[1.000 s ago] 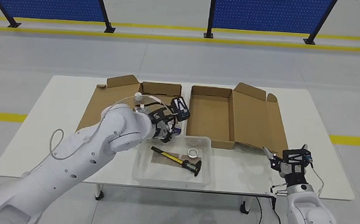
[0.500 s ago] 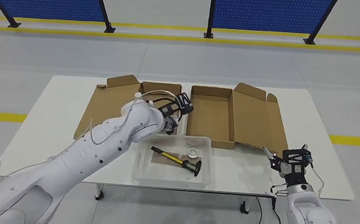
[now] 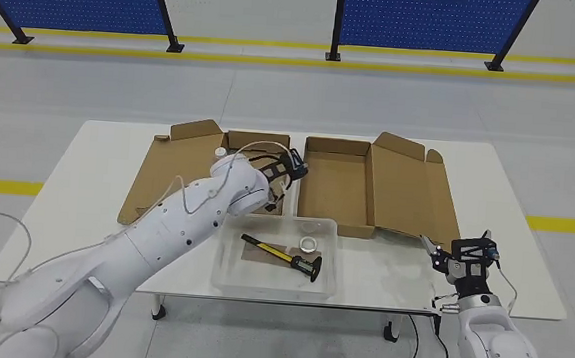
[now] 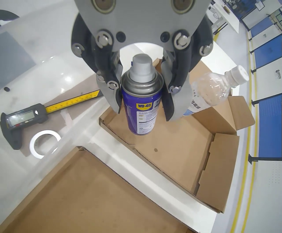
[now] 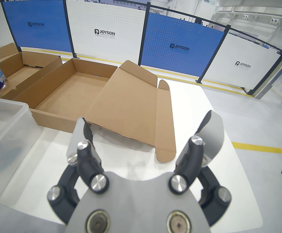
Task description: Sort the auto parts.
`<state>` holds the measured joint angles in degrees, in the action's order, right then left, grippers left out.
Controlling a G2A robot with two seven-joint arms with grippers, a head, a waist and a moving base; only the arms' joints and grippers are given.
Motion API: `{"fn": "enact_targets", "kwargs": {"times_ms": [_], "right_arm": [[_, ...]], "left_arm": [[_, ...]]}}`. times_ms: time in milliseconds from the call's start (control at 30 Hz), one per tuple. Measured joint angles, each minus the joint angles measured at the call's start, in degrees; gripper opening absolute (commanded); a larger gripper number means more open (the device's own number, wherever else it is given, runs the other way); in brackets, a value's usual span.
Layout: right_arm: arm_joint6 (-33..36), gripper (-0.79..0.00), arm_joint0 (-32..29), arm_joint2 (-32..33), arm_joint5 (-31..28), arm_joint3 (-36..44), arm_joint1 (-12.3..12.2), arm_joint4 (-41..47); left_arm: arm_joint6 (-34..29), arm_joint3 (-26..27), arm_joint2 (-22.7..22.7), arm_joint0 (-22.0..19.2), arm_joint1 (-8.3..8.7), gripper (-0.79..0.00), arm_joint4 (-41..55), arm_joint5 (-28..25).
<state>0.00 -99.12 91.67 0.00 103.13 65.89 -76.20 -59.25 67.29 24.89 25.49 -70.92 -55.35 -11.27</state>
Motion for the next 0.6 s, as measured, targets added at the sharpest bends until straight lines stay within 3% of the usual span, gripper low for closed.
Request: {"fn": "enact_targets", "kwargs": {"times_ms": [600], "right_arm": [[0.0,0.000,0.0,0.0,0.0,0.0,0.0,0.0]], "left_arm": [[1.8,-12.8,-1.2,-1.5,-5.59,-0.785,0.8,-2.4]]}}
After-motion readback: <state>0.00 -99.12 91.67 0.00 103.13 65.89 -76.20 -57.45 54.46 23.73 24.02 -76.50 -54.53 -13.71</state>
